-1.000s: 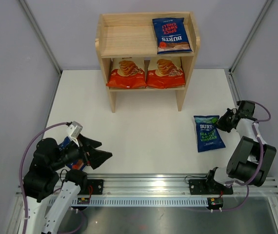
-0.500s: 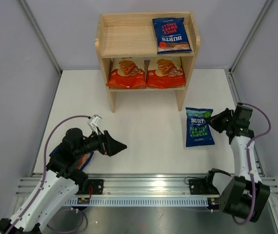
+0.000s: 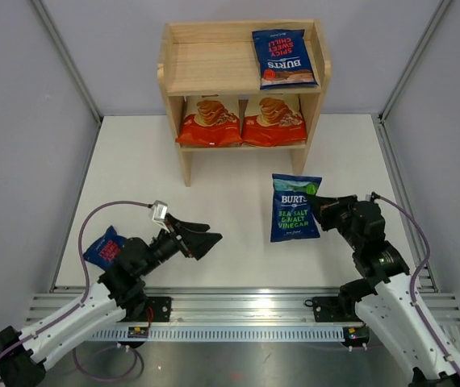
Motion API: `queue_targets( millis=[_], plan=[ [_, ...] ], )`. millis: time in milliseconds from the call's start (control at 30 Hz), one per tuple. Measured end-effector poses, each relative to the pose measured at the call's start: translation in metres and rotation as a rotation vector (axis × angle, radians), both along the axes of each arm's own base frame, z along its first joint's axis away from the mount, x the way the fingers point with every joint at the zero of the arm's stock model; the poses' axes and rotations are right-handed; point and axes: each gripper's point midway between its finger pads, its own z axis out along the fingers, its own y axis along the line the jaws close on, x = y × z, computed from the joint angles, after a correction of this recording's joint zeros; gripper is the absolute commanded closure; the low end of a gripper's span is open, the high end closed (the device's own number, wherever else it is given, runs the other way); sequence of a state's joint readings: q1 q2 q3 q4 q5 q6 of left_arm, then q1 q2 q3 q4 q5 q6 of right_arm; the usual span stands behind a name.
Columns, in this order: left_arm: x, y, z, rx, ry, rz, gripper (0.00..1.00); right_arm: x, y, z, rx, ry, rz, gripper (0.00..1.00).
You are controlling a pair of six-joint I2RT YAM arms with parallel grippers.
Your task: Place and organize the chips bags onto the shelf
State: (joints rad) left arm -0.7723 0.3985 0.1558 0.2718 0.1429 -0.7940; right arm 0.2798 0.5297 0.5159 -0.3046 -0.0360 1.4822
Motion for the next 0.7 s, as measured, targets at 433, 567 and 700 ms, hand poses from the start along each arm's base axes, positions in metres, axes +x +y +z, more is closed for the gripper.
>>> queue_targets(
  millis=[433, 567, 700],
  plan=[
    [-0.011, -0.033, 0.035, -0.128, -0.237, 0.02, 0.01, 0.004, 0.131, 0.082, 0.158, -0.103, 0.114, 1.0],
    [-0.01, -0.027, 0.046, -0.167, -0.265, 0.059, 0.01, 0.011, 0.148, 0.105, 0.201, -0.148, 0.104, 1.0],
    [-0.01, -0.022, 0.057, -0.206, -0.297, 0.08, 0.01, 0.009, 0.17, 0.122, 0.243, -0.177, 0.136, 1.0]
  ],
)
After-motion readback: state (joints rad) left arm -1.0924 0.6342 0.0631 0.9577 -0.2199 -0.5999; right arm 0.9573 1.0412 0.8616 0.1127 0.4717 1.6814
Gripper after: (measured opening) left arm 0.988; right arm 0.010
